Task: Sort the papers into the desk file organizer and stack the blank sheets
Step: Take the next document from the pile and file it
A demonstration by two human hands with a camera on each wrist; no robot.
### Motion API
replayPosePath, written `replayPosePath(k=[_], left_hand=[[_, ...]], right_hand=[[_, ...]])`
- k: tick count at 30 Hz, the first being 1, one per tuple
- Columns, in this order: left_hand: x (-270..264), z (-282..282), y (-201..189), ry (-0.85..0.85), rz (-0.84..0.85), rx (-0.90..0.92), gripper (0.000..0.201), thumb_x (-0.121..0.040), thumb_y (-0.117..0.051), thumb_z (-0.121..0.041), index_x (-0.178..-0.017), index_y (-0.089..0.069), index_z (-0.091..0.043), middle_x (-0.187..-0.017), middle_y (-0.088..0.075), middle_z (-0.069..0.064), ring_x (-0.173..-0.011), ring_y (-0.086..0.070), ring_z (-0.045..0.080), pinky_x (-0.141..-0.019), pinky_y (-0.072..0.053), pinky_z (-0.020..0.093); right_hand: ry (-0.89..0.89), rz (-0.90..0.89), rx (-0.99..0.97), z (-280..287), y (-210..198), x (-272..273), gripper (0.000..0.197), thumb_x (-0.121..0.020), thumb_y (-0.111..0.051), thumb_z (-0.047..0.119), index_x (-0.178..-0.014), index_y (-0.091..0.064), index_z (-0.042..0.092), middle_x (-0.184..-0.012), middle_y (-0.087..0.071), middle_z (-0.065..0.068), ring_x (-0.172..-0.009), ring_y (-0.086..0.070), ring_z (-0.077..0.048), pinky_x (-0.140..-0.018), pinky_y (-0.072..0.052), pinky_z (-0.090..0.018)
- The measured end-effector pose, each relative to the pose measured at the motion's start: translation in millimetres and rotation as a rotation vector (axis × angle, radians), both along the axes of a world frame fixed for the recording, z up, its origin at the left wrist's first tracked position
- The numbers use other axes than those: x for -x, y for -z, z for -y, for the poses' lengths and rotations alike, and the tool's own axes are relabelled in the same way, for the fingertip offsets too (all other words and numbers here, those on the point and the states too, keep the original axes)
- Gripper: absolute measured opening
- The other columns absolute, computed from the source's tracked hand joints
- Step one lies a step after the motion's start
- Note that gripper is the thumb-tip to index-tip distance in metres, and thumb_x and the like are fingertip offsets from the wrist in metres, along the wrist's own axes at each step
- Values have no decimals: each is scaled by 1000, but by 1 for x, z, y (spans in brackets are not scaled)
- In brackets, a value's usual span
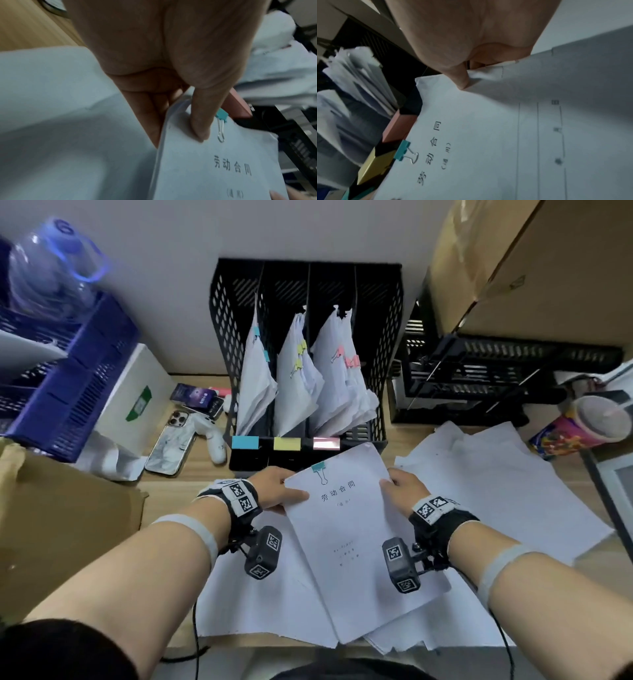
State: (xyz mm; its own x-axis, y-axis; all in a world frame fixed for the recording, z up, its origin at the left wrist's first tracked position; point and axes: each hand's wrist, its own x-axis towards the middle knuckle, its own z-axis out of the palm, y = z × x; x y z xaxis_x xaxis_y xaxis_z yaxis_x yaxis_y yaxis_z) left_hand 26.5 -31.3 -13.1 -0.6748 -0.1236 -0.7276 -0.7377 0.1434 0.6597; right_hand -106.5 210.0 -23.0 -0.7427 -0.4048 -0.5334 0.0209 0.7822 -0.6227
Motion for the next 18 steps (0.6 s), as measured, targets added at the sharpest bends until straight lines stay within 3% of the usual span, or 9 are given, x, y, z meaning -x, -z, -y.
replayPosePath(k=[2, 6, 8, 12, 16, 18], left_hand=[[-11, 17, -2, -39, -11, -10, 26, -88, -72, -13, -114, -72, -15, -106, -76, 14, -99, -74, 31, -90, -59, 49], [-25, 40, -4, -60, -12, 4, 22, -93, -67, -14, -114, -71, -14, -111, -73, 20, -104, -71, 37, -90, -58, 50], [-29, 49, -6, -60, -29, 10, 21, -94, -66, -14, -114, -70, -10, -112, -72, 23, -100, -72, 36, -90, -58, 50], [-36, 63, -11, -66, -54, 32, 21, -95, -64, -12, -114, -69, -5, -111, -72, 23, -91, -71, 30, -82, -62, 43], [-41, 73, -15, -46, -52, 38, 21, -96, -62, -12, -114, -68, -3, -111, -72, 23, -93, -72, 32, -80, -63, 42], [-42, 76, -19, -45, -56, 21, 22, -97, -61, -10, -116, -65, -1, -112, -71, 24, -90, -71, 29, -79, -63, 41]], right_hand=[[5, 7, 8, 9, 2, -8, 23, -94, -45, 14, -88, -58, -4, -81, -53, -7, -79, -48, -22, -60, -34, -22], [-5, -7, -11, 29, 0, -25, 19, -91, -53, 15, -72, -49, 11, -73, -50, -2, -72, -46, -20, -56, -31, -24], [3, -61, -71, 38, 0, -31, 18, -85, -60, 18, -76, -45, 17, -73, -49, 1, -67, -47, -17, -54, -33, -25], [17, -134, -185, 57, -8, -43, 29, -81, -66, 27, -87, -41, 13, -77, -49, -2, -67, -48, -19, -53, -33, -27], [-82, -189, -204, 83, -21, -66, 35, -79, -65, 37, -60, -42, 19, -63, -54, -1, -64, -58, -21, -63, -51, -31], [-116, -185, -210, 96, -26, -80, 36, -79, -64, 45, -60, -47, 20, -67, -66, 0, -69, -67, -19, -70, -57, -34]])
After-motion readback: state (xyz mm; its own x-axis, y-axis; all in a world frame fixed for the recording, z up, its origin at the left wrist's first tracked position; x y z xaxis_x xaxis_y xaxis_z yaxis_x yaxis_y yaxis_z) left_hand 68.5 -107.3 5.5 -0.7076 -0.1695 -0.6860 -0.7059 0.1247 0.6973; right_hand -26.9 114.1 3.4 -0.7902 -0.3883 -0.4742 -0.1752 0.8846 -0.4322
